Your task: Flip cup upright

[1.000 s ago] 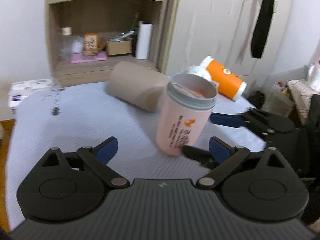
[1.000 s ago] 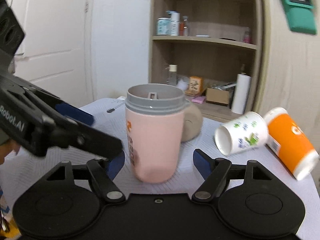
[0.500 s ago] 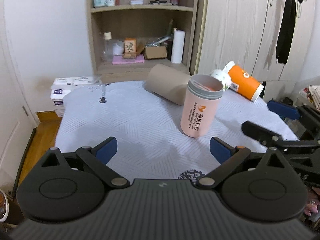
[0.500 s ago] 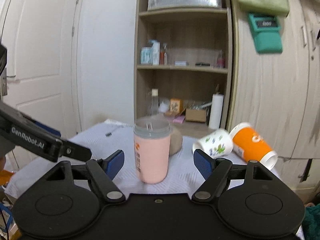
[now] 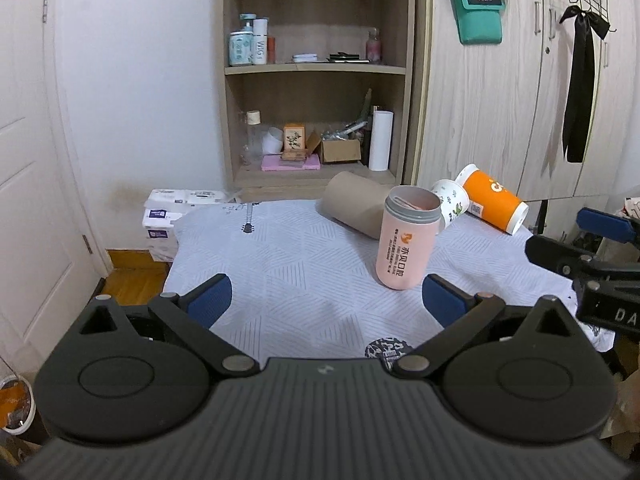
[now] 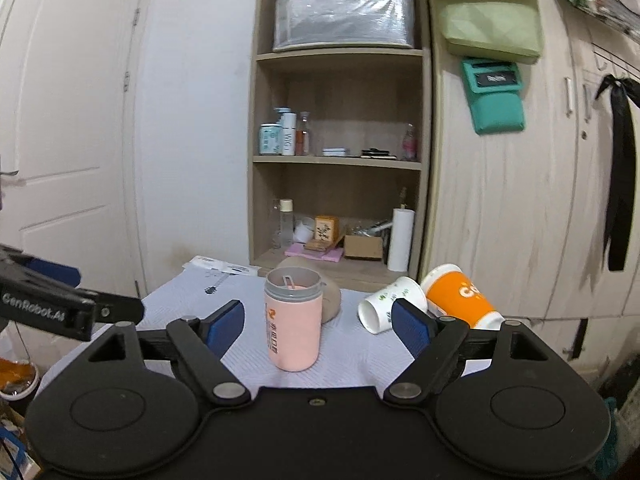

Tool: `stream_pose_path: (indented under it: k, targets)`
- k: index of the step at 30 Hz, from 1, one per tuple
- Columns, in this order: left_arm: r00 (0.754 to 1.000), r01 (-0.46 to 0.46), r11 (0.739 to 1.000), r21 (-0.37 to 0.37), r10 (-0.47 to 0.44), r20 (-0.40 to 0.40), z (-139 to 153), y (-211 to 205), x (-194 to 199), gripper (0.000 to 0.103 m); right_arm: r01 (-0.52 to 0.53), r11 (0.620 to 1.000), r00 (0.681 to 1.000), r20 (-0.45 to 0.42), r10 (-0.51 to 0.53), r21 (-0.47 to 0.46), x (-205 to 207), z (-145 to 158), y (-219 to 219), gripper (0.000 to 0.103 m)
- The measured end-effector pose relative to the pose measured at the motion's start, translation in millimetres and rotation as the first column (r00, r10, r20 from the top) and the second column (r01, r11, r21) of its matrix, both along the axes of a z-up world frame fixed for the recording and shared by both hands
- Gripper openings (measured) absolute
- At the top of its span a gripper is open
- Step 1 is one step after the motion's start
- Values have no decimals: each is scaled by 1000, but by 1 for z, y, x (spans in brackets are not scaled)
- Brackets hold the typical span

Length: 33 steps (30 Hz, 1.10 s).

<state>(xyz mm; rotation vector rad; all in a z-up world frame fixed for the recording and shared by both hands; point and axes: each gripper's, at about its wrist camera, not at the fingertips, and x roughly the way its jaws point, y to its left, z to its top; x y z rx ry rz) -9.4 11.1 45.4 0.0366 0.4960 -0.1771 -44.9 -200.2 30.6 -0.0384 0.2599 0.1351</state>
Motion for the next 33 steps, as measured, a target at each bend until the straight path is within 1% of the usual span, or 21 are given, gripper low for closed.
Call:
stream_pose_path:
  k: [1,5,7,8,11,13,14,20,24,30,33]
  targets:
    - [1000,-8,1000,-2,8,6,0,0,-3,103,11,1000,1000,1,-11,2,-2,0,-1,89]
    - [999,-23,1000,-13,24,24,-1,-1,-10,103,51,999,999,4,-51,1,-9,0,-3,92]
    - [1000,-9,999,-40,10,21,-1,0,-12,103,71,997,997,14,-71,-10,-12,-1,-3,95]
    - [1000,-1,999,-49,2,16,-2,0,-12,103,80,997,997,15,-80,-13,-12,-1,-2,95]
    - [1000,-6,999,-41,6,15,-4,-2,-15,103,92,996,996,14,-92,-12,-13,-2,-2,96]
    - [1000,-14,999,-32,15,16,-5,-4,-16,103,88,996,996,9,-88,-15,-14,-2,-3,102]
    - [1000,-19,999,-29,20,18,-5,-4,-16,103,85,996,996,1,-84,-23,-14,-3,-2,103]
    - [999,-46,999,-25,46,10,-9,-5,-14,103,74,997,997,-18,-75,-26,-18,-5,1,103]
    - [999,-50,998,-21,51,6,-12,-6,-14,103,85,996,996,-25,-86,-32,-17,-6,2,103]
    - [1000,-24,1000,-12,24,-11,-16,-9,-15,103,134,990,990,-27,-135,-31,-19,-9,4,103]
    - [1000,-24,1000,-7,24,-10,-16,-11,-17,103,137,990,990,-26,-138,-41,-20,-11,7,103]
